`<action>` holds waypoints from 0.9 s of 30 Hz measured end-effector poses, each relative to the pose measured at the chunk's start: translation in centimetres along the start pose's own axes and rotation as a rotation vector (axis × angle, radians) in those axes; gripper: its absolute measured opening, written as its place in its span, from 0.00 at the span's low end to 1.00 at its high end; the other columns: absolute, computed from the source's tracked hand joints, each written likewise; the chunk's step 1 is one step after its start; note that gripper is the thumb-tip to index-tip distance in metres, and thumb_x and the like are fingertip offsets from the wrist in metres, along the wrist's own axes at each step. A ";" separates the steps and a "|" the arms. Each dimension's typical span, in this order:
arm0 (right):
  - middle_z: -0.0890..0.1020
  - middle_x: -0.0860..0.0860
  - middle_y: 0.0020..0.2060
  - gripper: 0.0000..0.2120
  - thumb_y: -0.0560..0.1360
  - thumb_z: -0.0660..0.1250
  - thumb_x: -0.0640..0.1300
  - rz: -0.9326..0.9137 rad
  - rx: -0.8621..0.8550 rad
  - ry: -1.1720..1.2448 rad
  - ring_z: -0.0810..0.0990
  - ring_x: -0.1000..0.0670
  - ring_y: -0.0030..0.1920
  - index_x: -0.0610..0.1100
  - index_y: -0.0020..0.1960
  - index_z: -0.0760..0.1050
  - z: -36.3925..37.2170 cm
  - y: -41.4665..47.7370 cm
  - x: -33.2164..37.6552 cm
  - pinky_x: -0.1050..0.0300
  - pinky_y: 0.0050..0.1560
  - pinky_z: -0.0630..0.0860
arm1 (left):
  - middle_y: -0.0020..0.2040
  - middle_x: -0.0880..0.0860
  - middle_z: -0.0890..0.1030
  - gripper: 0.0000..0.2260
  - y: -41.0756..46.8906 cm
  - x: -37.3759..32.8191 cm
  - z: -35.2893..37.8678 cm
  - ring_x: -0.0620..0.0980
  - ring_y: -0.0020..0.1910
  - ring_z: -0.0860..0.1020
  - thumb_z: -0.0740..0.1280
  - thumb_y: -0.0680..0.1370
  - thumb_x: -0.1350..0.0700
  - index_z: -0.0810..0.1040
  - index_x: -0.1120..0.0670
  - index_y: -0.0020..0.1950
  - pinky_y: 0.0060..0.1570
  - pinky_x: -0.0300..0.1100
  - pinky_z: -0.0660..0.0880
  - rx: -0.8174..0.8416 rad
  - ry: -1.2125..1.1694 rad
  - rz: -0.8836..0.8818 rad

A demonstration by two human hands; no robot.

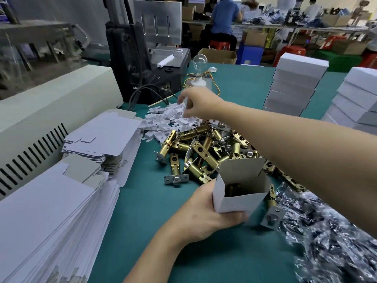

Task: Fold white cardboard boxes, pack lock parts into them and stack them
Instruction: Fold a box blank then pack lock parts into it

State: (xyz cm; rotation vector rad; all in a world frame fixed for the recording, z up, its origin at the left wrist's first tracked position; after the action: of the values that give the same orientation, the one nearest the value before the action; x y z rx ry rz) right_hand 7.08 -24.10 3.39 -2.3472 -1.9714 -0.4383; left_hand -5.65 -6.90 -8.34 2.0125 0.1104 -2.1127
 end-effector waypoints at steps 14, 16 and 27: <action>0.89 0.51 0.45 0.14 0.73 0.73 0.41 -0.105 -0.206 0.900 0.89 0.50 0.46 0.44 0.58 0.82 -10.5 -20.8 2.5 0.61 0.43 0.84 | 0.56 0.41 0.84 0.23 -0.1 -1.0 0.2 0.42 0.58 0.82 0.76 0.75 0.57 0.78 0.37 0.65 0.52 0.36 0.79 -0.168 0.069 0.042; 0.89 0.51 0.42 0.11 0.73 0.73 0.43 -0.077 -0.255 0.779 0.89 0.51 0.42 0.43 0.55 0.84 -10.4 -22.7 2.2 0.62 0.39 0.83 | 0.59 0.44 0.84 0.24 -0.2 -1.5 0.2 0.48 0.60 0.82 0.75 0.74 0.54 0.76 0.38 0.68 0.54 0.41 0.81 -0.213 0.149 0.095; 0.83 0.58 0.51 0.15 0.83 0.57 0.61 -0.145 -0.132 -0.459 0.82 0.51 0.50 0.56 0.58 0.79 -8.1 -24.6 5.9 0.57 0.41 0.71 | 0.47 0.41 0.82 0.21 -0.7 -1.8 -0.3 0.41 0.43 0.80 0.75 0.71 0.45 0.75 0.31 0.61 0.46 0.35 0.78 -0.273 0.304 0.073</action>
State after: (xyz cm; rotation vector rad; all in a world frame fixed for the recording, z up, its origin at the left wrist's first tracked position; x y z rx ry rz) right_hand -17.38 -15.53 8.98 -2.5767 -2.3808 -0.0290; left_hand -5.46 -5.93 -6.62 2.1146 0.3487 -1.6334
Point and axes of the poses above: each hand's wrist, its own y-axis towards the middle knuckle, its own z-axis out of the palm, x = y × z, the point moved 4 cm from there along y, towards the middle knuckle
